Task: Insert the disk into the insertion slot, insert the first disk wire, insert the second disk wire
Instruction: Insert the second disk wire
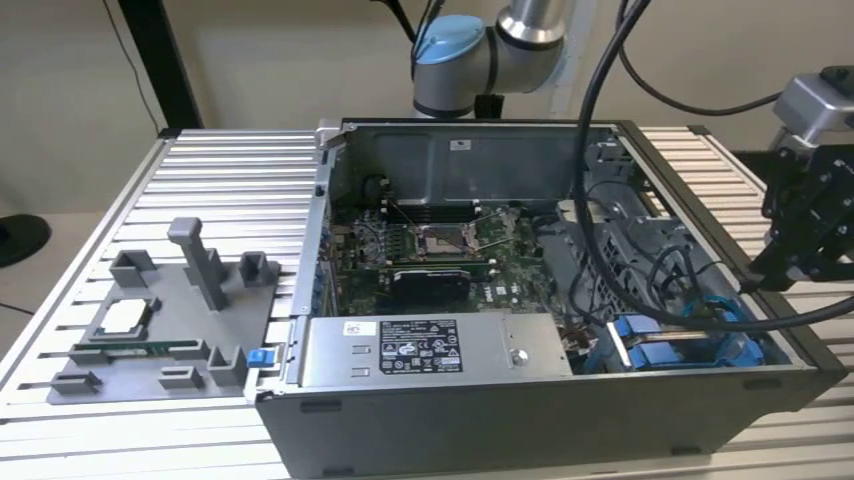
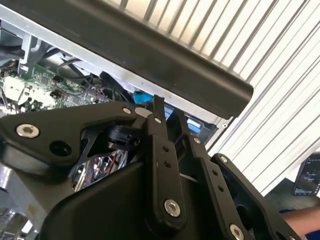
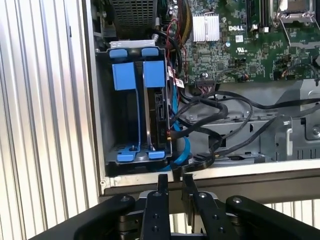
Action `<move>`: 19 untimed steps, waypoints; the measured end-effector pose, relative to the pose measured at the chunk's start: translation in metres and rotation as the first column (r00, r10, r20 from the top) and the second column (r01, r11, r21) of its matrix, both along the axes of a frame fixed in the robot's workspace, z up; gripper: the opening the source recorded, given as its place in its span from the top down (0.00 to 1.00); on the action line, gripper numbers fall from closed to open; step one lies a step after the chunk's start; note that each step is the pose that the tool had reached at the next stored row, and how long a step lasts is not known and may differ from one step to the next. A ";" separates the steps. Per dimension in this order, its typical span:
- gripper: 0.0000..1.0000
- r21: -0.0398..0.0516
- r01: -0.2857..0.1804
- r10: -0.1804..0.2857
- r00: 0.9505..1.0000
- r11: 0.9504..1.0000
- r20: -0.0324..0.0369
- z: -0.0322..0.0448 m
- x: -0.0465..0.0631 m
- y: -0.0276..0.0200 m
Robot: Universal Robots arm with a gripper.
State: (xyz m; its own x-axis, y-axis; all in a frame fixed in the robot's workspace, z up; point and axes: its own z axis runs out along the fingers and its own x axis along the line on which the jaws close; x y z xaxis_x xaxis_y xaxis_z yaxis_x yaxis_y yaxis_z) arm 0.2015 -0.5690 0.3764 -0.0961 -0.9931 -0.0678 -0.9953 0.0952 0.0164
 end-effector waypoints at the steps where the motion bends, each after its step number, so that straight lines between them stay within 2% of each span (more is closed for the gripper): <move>1: 0.00 0.000 0.000 0.000 1.000 1.000 -0.004 -0.0006 0.000 0.0010; 4: 0.00 0.000 0.000 0.000 1.000 1.000 -0.014 -0.0035 0.000 0.0023; 7: 0.00 0.000 0.000 0.000 1.000 1.000 -0.019 -0.0065 0.000 0.0024; 15: 0.00 0.005 0.000 0.000 1.000 1.000 -0.021 -0.0105 0.000 0.0023; 16: 1.00 0.008 0.000 0.000 1.000 1.000 -0.021 -0.0108 0.000 0.0022; 17: 1.00 0.011 0.000 0.000 1.000 1.000 -0.021 -0.0109 0.000 0.0019; 19: 1.00 0.026 0.000 0.000 1.000 1.000 -0.021 -0.0108 -0.001 0.0006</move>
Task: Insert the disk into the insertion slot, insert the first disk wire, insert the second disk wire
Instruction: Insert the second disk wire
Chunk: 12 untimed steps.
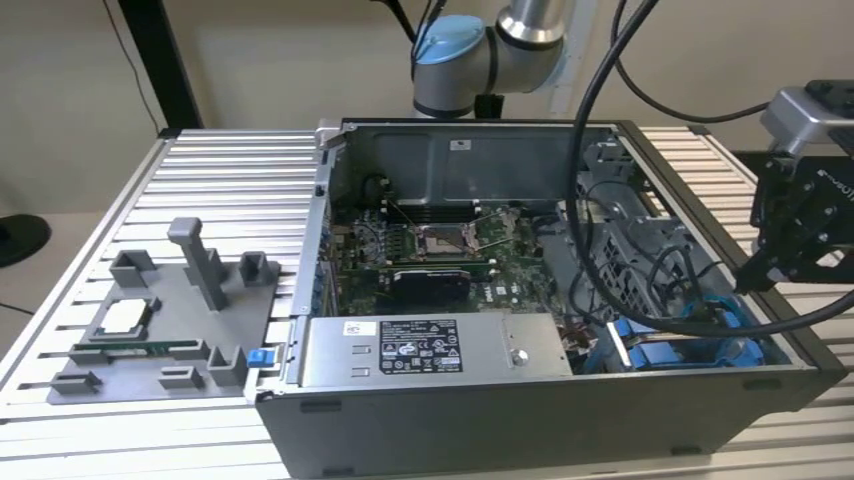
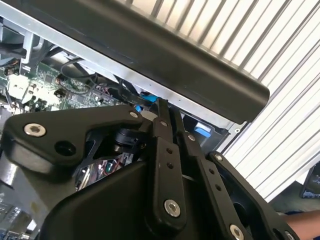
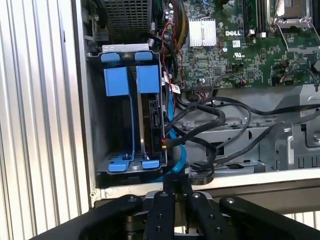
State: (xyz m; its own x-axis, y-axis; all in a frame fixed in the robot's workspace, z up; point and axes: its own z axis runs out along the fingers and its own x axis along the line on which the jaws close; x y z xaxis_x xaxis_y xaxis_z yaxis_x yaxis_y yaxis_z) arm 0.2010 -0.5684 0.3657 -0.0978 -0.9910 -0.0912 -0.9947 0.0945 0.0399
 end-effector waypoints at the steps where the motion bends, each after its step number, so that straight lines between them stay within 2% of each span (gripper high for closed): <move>1: 1.00 0.008 0.000 0.000 1.000 1.000 0.000 0.0007 0.000 -0.0009; 3: 1.00 0.022 0.000 0.000 1.000 1.000 0.000 0.0036 -0.002 -0.0030; 6: 1.00 0.036 0.000 0.000 1.000 0.999 0.000 0.0101 -0.007 -0.0053; 12: 1.00 0.065 0.000 0.000 1.000 0.998 0.000 0.0206 -0.029 -0.0080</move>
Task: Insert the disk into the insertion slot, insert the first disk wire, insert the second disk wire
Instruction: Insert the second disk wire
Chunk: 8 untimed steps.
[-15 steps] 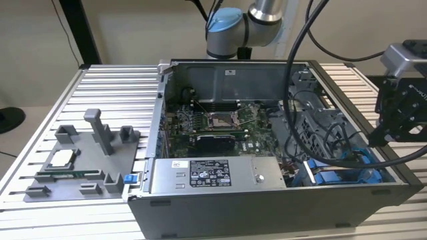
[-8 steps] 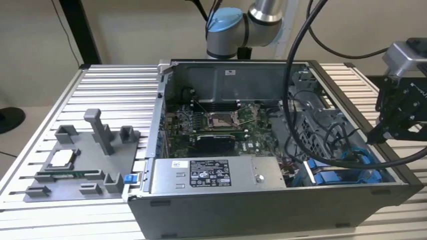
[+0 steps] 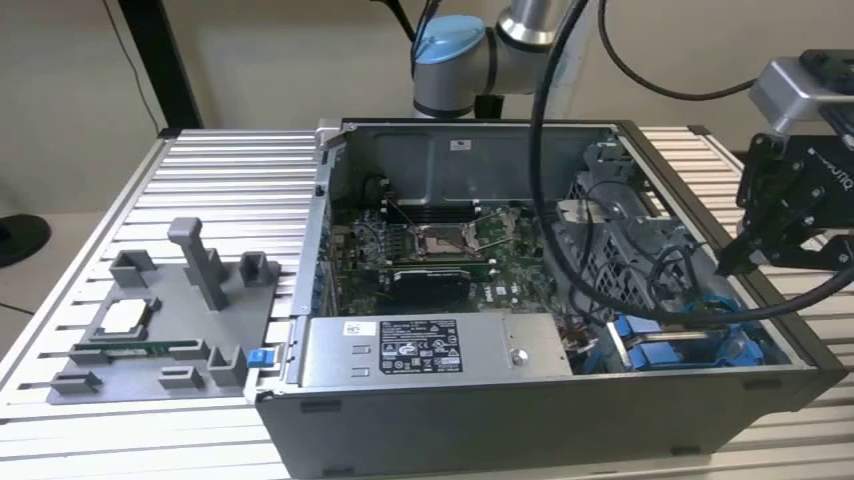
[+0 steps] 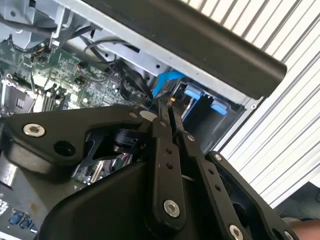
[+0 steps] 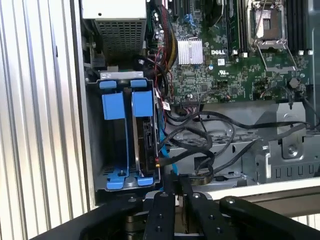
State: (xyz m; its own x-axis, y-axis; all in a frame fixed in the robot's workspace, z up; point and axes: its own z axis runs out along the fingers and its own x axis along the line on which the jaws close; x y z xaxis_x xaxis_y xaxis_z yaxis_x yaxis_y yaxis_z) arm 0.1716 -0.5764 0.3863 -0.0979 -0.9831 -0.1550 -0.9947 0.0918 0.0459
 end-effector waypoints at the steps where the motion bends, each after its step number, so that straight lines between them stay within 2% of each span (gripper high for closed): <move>1: 1.00 0.004 0.000 0.000 1.000 1.000 0.000 0.0012 -0.004 -0.0004; 4: 1.00 0.012 0.000 0.000 1.000 1.000 0.000 0.0039 -0.018 -0.0019; 8: 1.00 0.016 0.000 0.000 1.000 1.000 0.001 0.0041 -0.036 -0.0044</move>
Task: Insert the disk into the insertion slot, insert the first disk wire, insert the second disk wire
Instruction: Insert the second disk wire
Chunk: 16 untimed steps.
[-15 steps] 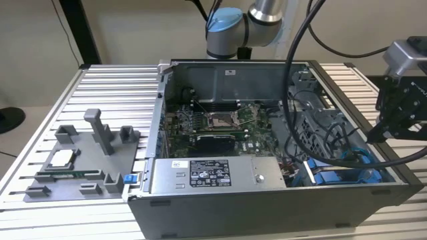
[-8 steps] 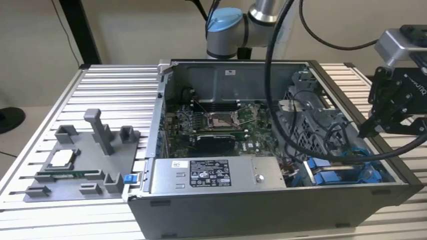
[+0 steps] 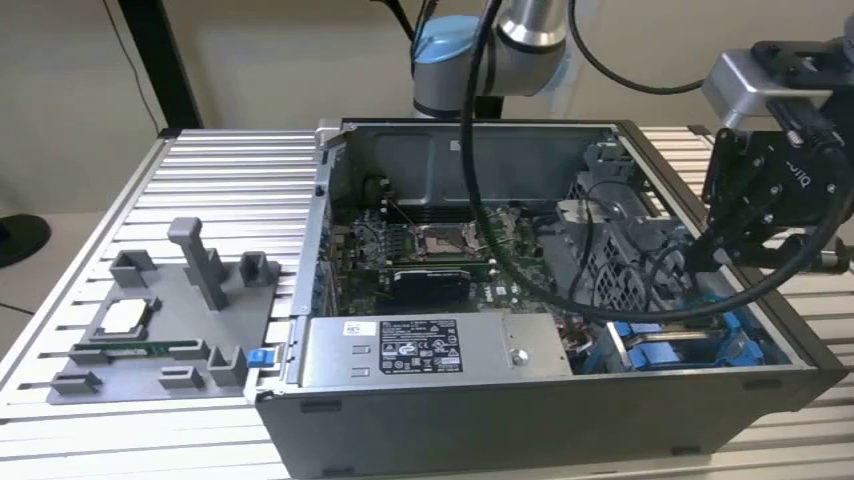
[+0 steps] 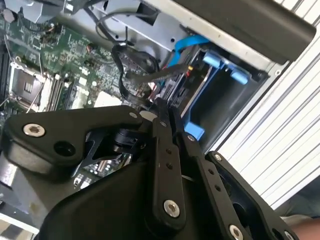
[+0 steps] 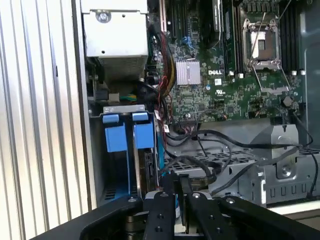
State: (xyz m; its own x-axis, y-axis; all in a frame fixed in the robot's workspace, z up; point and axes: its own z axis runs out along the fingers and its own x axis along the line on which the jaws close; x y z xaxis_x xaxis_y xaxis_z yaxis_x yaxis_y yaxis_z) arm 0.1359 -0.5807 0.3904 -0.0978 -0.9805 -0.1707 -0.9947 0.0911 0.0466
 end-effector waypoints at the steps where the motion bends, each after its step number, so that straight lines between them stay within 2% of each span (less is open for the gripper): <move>1: 1.00 0.000 0.000 0.000 1.000 1.000 0.001 -0.0003 -0.005 -0.0007; 3: 1.00 0.000 0.000 0.000 1.000 1.000 0.008 -0.0022 -0.012 -0.0025; 5: 1.00 0.000 0.000 0.000 1.000 1.000 0.023 -0.0032 -0.017 -0.0042; 7: 1.00 0.000 0.000 0.000 0.999 1.000 0.050 -0.0037 -0.019 -0.0050; 9: 1.00 0.000 -0.002 0.002 0.997 1.000 0.082 -0.0039 -0.020 -0.0055; 11: 1.00 0.000 -0.003 0.003 0.994 1.000 0.112 -0.0041 -0.022 -0.0062; 13: 1.00 0.000 -0.004 0.004 0.991 1.000 0.137 -0.0045 -0.024 -0.0076; 14: 1.00 0.000 -0.004 0.004 0.989 1.000 0.147 -0.0049 -0.025 -0.0085; 15: 1.00 0.000 -0.004 0.004 0.988 1.000 0.153 -0.0060 -0.026 -0.0092; 16: 1.00 0.000 -0.005 0.005 0.988 1.000 0.155 -0.0073 -0.027 -0.0096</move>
State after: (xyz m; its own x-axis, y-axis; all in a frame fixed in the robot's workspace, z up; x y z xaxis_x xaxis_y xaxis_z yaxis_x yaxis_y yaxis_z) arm 0.1089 -0.5903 0.3831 -0.0656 -0.9807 -0.1839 -0.9903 0.0866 -0.1085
